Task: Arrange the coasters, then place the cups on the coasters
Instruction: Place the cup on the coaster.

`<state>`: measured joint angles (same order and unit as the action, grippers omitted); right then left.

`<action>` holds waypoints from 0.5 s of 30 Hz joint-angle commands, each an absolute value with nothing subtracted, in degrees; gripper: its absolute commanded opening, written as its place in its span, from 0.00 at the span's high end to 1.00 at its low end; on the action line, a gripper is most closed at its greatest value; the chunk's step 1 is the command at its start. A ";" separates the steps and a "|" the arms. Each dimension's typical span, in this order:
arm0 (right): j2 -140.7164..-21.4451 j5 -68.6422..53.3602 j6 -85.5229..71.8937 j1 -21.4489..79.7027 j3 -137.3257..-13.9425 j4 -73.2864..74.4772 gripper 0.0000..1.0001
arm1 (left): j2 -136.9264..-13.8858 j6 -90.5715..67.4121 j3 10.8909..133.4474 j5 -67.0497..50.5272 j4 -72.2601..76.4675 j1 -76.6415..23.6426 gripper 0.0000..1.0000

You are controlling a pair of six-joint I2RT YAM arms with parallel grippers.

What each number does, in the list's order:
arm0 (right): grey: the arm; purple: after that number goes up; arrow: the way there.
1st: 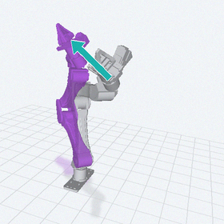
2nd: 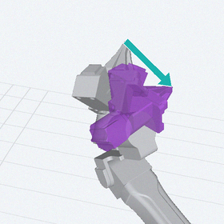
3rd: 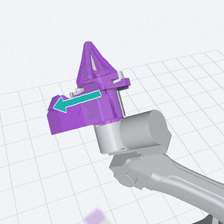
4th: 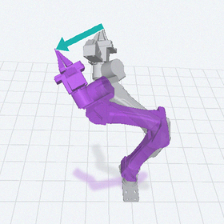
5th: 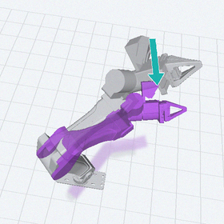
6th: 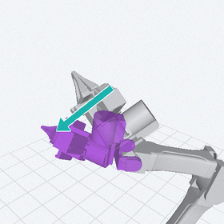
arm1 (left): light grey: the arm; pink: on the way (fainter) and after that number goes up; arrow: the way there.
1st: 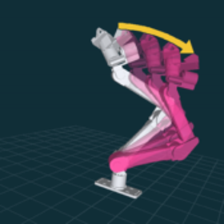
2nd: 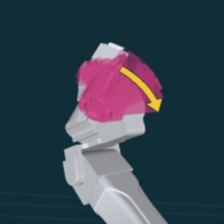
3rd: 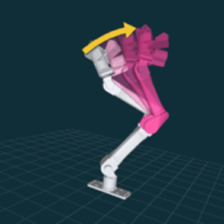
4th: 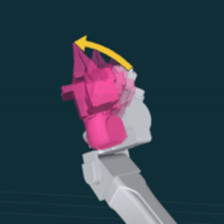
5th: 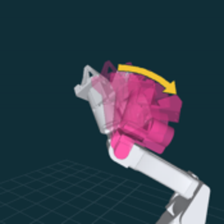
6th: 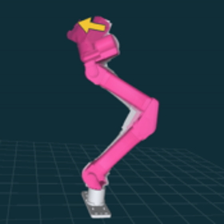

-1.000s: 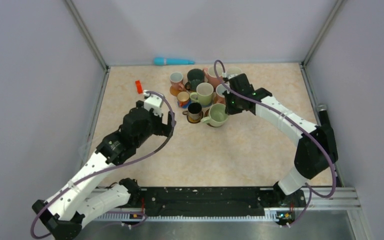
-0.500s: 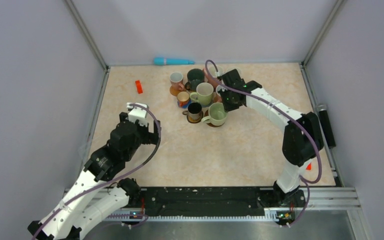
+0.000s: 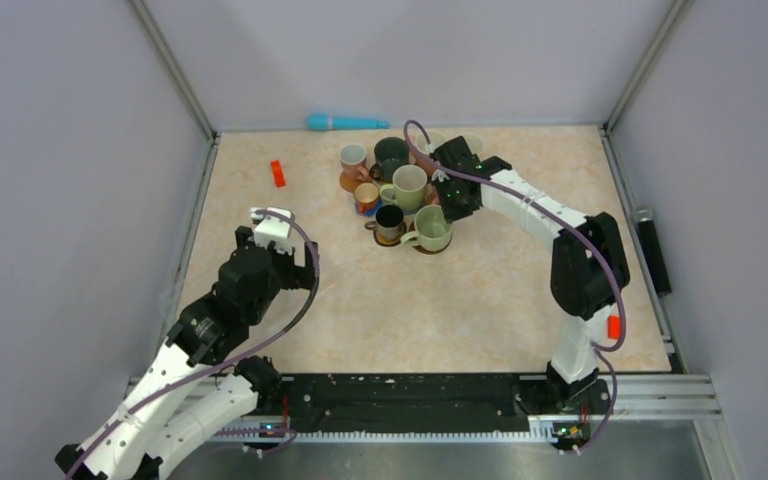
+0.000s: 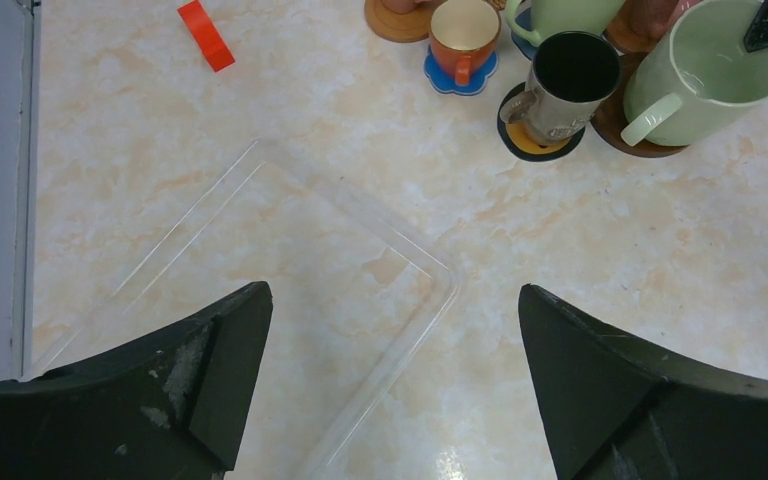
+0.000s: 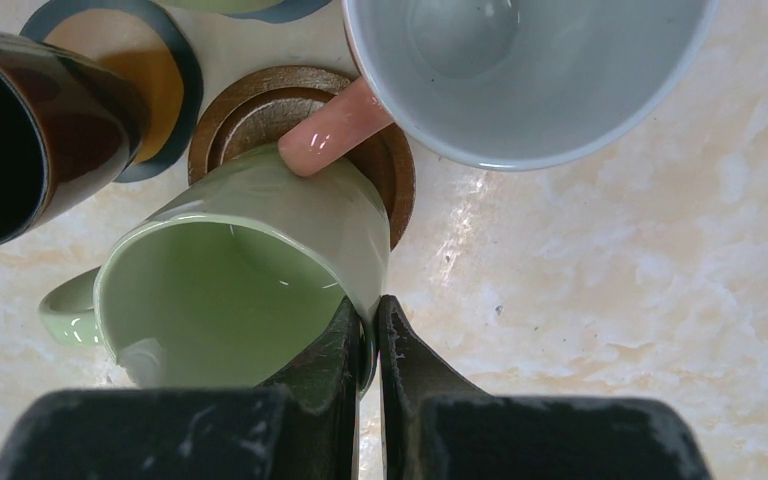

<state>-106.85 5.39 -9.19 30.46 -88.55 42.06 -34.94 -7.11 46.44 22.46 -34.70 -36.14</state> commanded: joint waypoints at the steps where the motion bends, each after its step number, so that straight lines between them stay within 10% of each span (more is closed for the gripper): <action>1: -107.26 6.88 -9.99 30.36 -93.33 40.16 1.00 | -33.60 -6.39 45.99 23.66 -32.19 -35.97 0.01; 15: -109.57 7.03 -11.21 30.34 -94.95 39.99 1.00 | -34.24 -6.20 46.12 23.54 -32.34 -35.96 0.01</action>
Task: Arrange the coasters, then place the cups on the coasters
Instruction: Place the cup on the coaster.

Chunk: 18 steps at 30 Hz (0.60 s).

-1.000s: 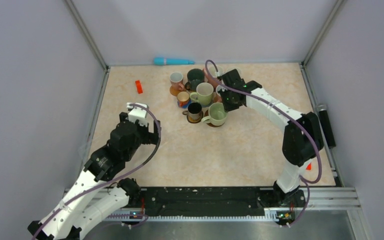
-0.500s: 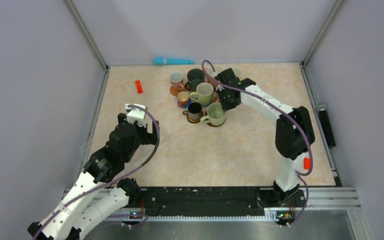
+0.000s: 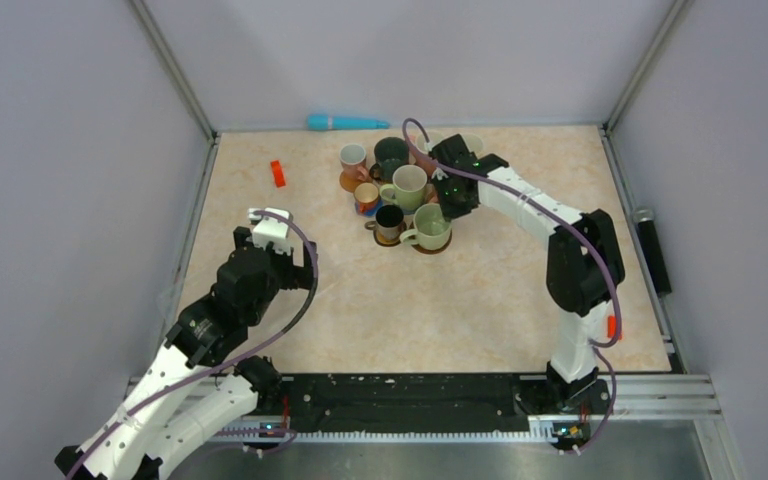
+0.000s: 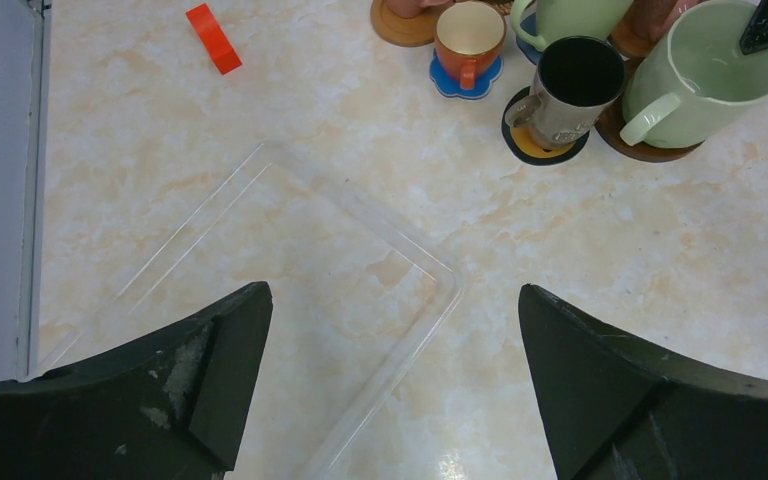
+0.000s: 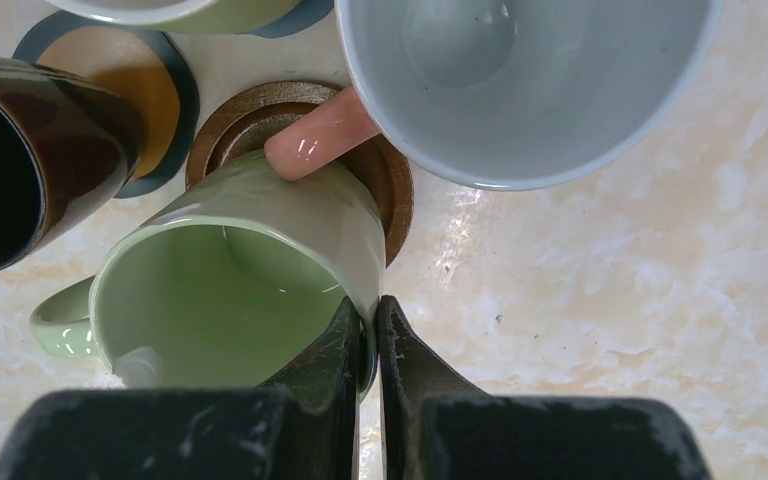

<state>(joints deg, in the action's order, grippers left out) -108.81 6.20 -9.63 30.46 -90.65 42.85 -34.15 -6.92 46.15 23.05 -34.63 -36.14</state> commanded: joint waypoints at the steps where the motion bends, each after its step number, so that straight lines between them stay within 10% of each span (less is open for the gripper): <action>1: -109.76 7.08 -11.30 30.39 -95.07 39.99 1.00 | -34.24 -6.25 46.18 23.49 -32.43 -35.96 0.01; 11: -110.50 7.39 -11.77 30.38 -95.71 40.05 1.00 | -34.10 -6.26 46.15 23.36 -32.43 -35.95 0.01; 18: -109.19 6.82 -12.45 30.39 -95.55 40.55 0.70 | -34.23 -6.24 46.13 23.10 -32.42 -36.01 0.01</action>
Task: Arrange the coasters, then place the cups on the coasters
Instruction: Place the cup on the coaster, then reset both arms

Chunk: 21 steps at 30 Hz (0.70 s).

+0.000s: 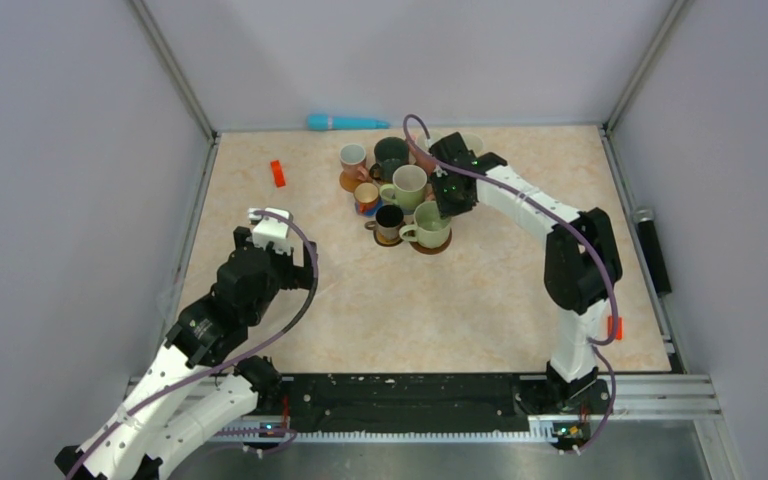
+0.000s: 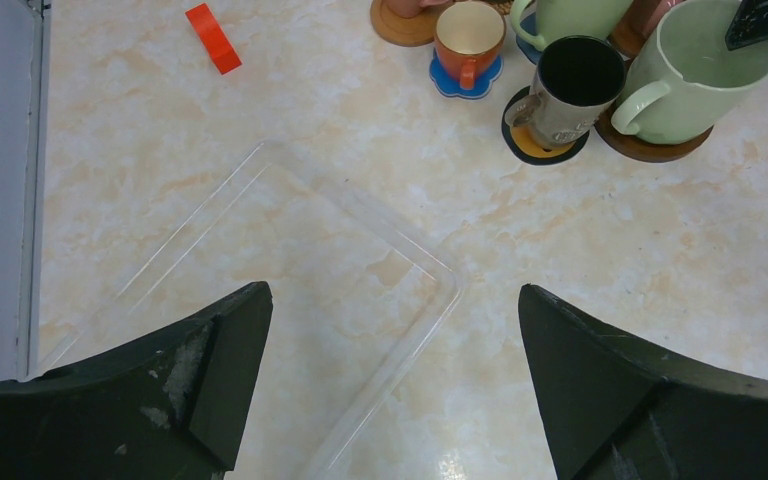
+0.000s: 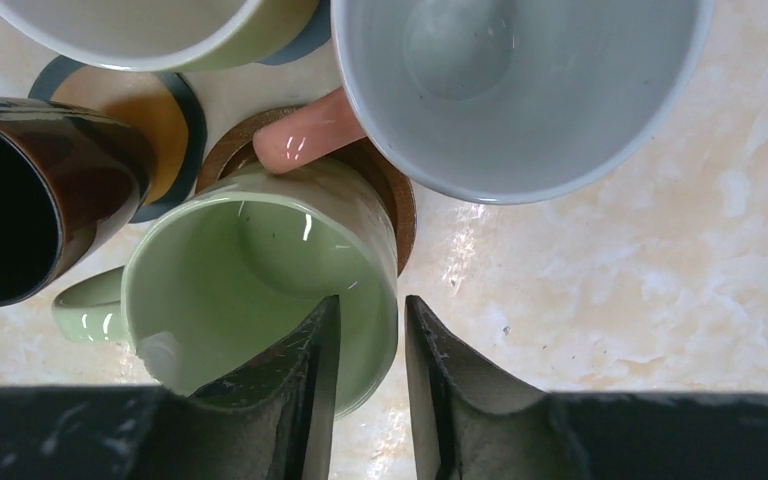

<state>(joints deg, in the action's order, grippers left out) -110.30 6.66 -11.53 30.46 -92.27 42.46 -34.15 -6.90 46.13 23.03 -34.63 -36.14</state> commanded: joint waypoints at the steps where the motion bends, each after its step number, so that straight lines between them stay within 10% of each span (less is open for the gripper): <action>1: -108.74 6.64 -12.48 30.38 -95.68 40.90 0.68 | -34.33 -6.24 46.13 23.07 -32.36 -36.01 0.01; 21: -75.16 3.54 -15.17 30.48 -79.72 43.93 0.01 | -31.40 -7.54 48.96 13.99 -30.02 -36.00 0.01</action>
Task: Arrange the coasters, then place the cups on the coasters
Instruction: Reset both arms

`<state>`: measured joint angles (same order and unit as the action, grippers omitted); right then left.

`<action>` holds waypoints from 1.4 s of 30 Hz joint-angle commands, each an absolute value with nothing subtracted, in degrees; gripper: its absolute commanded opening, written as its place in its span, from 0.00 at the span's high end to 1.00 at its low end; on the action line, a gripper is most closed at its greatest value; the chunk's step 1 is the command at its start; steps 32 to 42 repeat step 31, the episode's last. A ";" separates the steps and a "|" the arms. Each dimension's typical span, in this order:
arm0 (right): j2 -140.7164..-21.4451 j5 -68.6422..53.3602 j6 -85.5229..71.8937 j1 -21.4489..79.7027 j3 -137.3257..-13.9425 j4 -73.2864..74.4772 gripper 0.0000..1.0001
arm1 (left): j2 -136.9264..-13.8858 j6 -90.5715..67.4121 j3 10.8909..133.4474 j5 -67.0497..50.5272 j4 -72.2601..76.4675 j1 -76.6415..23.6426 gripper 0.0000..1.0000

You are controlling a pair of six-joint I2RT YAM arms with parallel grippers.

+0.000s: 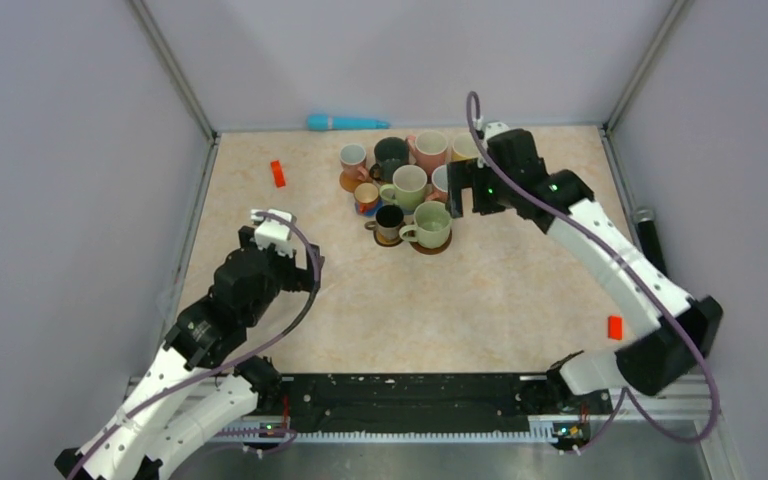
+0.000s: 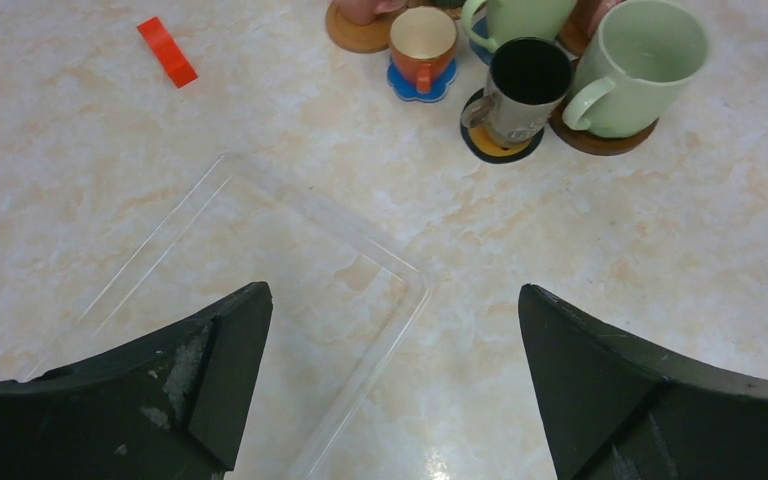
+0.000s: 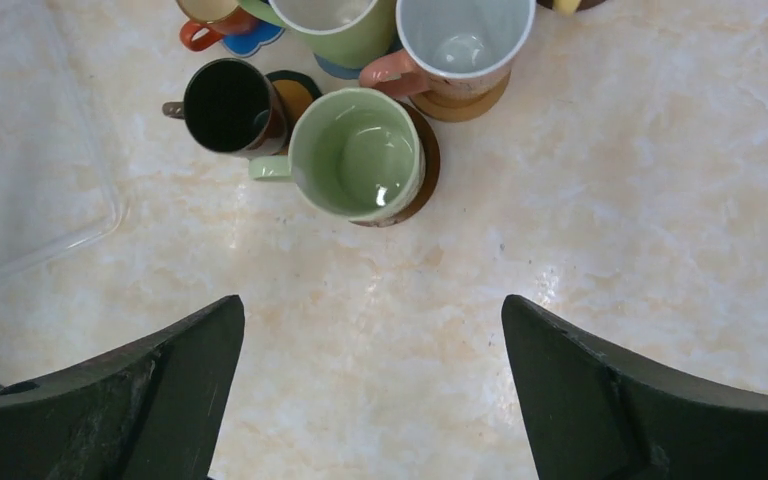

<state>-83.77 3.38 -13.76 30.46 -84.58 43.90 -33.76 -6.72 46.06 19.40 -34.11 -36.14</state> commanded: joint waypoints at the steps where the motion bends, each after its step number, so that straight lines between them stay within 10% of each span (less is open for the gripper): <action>1: -72.32 3.62 -15.31 30.42 -77.77 43.91 0.01 | -30.85 -8.08 49.10 12.44 -29.49 -36.01 0.01; 17: -35.30 1.15 -24.54 30.43 -54.94 39.02 0.01 | -23.87 -22.92 47.21 -1.39 -19.66 -35.99 0.01; 42: -32.22 1.95 -26.25 30.44 -54.59 38.23 0.01 | -24.54 -24.40 44.65 -1.54 -18.21 -35.99 0.01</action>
